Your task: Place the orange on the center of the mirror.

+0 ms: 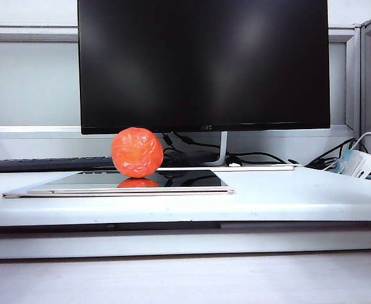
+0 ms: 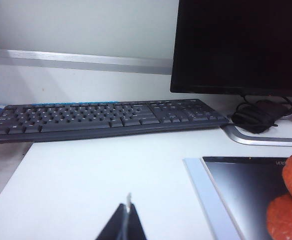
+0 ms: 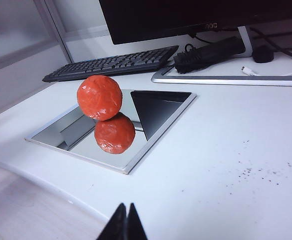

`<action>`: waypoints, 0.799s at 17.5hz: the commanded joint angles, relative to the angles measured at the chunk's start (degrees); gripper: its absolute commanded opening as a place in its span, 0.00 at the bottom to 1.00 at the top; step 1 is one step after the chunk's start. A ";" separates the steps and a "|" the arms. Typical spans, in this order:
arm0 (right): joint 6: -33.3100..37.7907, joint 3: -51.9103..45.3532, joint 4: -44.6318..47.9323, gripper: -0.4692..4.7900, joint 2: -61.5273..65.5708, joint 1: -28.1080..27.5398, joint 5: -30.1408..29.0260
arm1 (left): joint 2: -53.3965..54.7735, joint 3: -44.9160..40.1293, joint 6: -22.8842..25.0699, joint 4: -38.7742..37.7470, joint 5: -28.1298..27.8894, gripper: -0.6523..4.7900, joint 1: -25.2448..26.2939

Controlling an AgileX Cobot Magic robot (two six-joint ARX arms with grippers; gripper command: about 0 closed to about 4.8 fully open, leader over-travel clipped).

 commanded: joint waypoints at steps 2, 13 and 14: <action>0.02 -0.39 0.94 0.09 -0.02 0.02 -0.09 | 0.00 0.07 -1.07 1.68 0.26 0.11 -0.02; 0.02 -0.39 0.94 0.09 -0.02 0.02 -0.09 | 0.00 0.07 -1.07 0.59 0.26 0.11 0.00; 0.02 -0.39 0.94 0.09 -0.02 0.02 -0.09 | 0.00 0.07 -1.07 0.59 0.26 0.11 0.00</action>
